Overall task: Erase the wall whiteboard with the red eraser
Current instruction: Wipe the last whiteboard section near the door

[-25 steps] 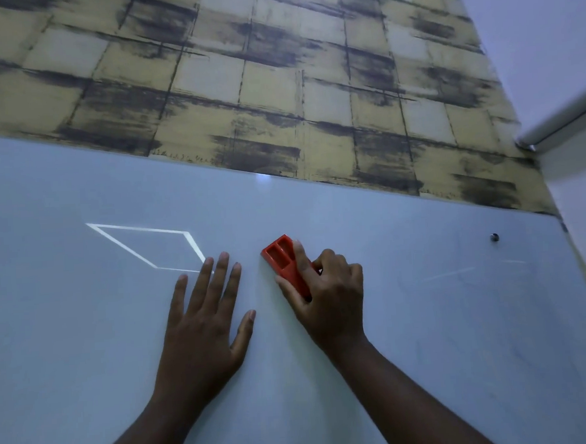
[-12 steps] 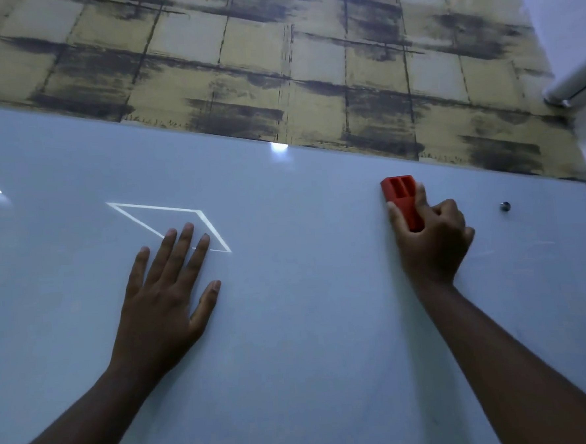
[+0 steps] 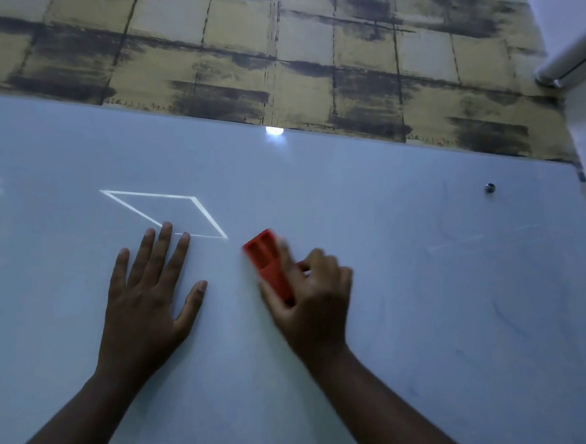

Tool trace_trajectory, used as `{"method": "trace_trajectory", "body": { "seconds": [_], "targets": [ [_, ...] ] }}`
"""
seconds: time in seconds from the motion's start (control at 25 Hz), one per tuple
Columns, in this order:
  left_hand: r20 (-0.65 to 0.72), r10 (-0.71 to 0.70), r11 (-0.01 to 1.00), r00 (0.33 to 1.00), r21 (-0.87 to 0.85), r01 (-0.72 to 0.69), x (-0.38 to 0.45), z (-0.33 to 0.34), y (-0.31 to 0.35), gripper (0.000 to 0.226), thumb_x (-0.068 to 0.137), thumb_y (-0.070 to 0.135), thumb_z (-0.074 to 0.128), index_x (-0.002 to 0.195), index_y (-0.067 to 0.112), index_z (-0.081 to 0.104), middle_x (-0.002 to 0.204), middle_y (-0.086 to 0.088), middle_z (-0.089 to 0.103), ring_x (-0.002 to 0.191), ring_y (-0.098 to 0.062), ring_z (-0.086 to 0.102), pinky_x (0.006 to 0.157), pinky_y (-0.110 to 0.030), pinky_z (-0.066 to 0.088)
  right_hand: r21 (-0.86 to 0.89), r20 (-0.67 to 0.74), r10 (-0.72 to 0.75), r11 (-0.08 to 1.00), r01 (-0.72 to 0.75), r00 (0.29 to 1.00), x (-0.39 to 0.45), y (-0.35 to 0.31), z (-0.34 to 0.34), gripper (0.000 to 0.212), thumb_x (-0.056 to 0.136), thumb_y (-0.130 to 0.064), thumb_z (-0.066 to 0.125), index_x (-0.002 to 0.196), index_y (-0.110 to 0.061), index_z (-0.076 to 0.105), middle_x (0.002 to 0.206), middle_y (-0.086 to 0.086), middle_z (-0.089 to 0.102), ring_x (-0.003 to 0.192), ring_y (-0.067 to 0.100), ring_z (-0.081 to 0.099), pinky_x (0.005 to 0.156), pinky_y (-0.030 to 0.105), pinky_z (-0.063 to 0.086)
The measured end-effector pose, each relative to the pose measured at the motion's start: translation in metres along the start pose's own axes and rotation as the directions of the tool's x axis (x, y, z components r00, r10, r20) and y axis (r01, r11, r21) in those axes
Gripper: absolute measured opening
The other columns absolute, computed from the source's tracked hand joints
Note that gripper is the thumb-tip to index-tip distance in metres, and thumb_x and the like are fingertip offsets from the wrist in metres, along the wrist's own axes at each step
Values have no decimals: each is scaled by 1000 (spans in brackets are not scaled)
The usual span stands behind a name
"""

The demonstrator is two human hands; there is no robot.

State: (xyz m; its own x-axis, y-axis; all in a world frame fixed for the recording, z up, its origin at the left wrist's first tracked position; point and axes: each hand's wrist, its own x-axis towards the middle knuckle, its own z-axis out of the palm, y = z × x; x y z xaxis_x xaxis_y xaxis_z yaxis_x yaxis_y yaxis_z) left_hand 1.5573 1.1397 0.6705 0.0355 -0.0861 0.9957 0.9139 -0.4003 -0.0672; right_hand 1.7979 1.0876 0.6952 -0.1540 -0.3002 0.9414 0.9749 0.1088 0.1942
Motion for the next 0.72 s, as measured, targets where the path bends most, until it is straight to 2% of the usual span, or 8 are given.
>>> {"method": "trace_trajectory", "body": {
  "seconds": [0.08, 0.2, 0.28, 0.36, 0.44, 0.52, 0.72],
  "targets": [
    [20, 0, 1000, 1000, -10, 0, -12, -2, 2, 76, 104, 52, 35, 169, 16, 22, 178, -4, 11, 165, -26, 12, 130, -60, 16, 50, 46, -149, 988, 147, 988, -19, -15, -9, 58, 97, -56, 61, 142, -21, 63, 84, 9, 57, 74, 29, 52, 67, 39, 37],
    [32, 4, 1000, 999, -9, -3, -30, -8, 3, 74, 105, 49, 37, 168, 14, 24, 178, -7, 13, 164, -28, 13, 130, -60, 16, 51, 79, -331, 943, 328, 940, -17, 5, -24, 56, 98, -56, 60, 139, -19, 66, 84, 9, 58, 72, 30, 55, 68, 39, 37],
    [40, 6, 1000, 999, -17, -5, -41, -10, 4, 73, 105, 47, 38, 168, 12, 24, 177, -9, 14, 164, -29, 14, 130, -59, 16, -17, 96, -356, 933, 359, 930, -10, 37, -30, 57, 98, -56, 60, 140, -18, 65, 85, 11, 59, 74, 31, 56, 70, 40, 37],
    [38, 4, 1000, 999, -20, -3, -50, -11, 5, 73, 105, 46, 40, 168, 12, 24, 177, -10, 14, 164, -30, 14, 131, -59, 15, -123, 73, -245, 960, 252, 967, -5, 78, -36, 58, 98, -55, 59, 143, -19, 62, 86, 11, 57, 75, 31, 55, 70, 41, 36],
    [37, 0, 1000, 999, -22, 1, -57, -12, 8, 74, 105, 45, 40, 168, 11, 24, 177, -11, 14, 164, -31, 14, 130, -59, 16, -203, 20, -15, 979, 19, 1000, -6, 110, -44, 58, 100, -56, 57, 147, -21, 58, 87, 11, 55, 77, 32, 54, 70, 42, 37],
    [42, -14, 1000, 999, -21, 15, -64, -13, 11, 74, 105, 46, 41, 168, 11, 24, 177, -12, 14, 164, -31, 14, 130, -60, 16, -229, -9, 173, 958, -170, 985, -13, 125, -50, 59, 101, -58, 54, 150, -24, 54, 88, 9, 53, 77, 29, 52, 72, 41, 39],
    [26, -26, 999, 999, -32, 27, -76, -12, 14, 75, 104, 47, 41, 167, 10, 26, 177, -13, 16, 164, -33, 15, 130, -61, 15, -223, 25, 262, 942, -250, 965, -28, 101, -56, 57, 100, -49, 56, 151, -23, 53, 96, 11, 53, 85, 32, 53, 74, 45, 45]
  ]
}}
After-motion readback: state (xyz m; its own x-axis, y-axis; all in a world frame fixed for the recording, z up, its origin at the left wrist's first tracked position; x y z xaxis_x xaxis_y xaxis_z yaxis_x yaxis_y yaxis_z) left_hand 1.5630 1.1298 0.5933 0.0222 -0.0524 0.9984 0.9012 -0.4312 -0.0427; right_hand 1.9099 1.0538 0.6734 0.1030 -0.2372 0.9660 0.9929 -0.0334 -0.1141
